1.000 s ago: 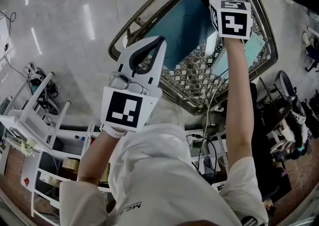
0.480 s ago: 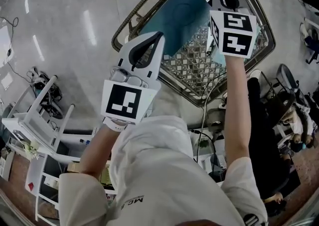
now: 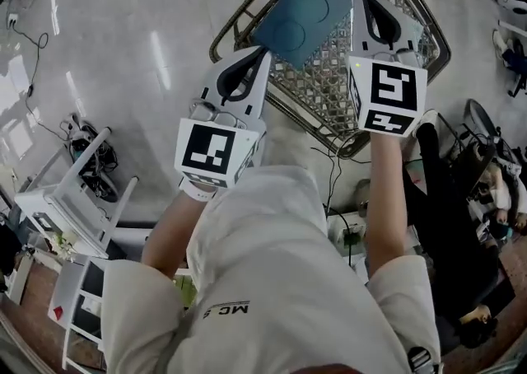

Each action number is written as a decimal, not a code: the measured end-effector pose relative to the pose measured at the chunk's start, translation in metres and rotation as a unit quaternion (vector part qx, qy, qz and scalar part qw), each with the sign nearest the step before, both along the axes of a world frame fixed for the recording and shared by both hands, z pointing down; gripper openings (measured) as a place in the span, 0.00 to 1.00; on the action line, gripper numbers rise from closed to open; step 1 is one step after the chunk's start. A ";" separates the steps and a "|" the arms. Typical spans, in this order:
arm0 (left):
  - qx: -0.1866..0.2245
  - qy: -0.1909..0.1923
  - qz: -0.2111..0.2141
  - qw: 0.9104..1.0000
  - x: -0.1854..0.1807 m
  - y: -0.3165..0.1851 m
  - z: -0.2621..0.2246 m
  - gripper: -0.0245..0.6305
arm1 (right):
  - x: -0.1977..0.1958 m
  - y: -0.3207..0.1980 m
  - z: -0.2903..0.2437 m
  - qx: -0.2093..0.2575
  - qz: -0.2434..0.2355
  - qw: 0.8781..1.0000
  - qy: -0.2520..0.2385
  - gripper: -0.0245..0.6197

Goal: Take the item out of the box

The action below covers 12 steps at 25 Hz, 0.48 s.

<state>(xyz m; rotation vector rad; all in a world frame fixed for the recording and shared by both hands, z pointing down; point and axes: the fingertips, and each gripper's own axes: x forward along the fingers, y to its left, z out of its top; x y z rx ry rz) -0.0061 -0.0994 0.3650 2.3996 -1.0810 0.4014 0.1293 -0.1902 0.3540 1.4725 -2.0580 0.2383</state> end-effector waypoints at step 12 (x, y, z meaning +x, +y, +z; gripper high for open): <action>0.032 0.027 -0.009 0.999 -0.036 0.019 -0.049 0.07 | -0.042 0.073 -0.070 0.082 0.006 0.996 -0.027 0.06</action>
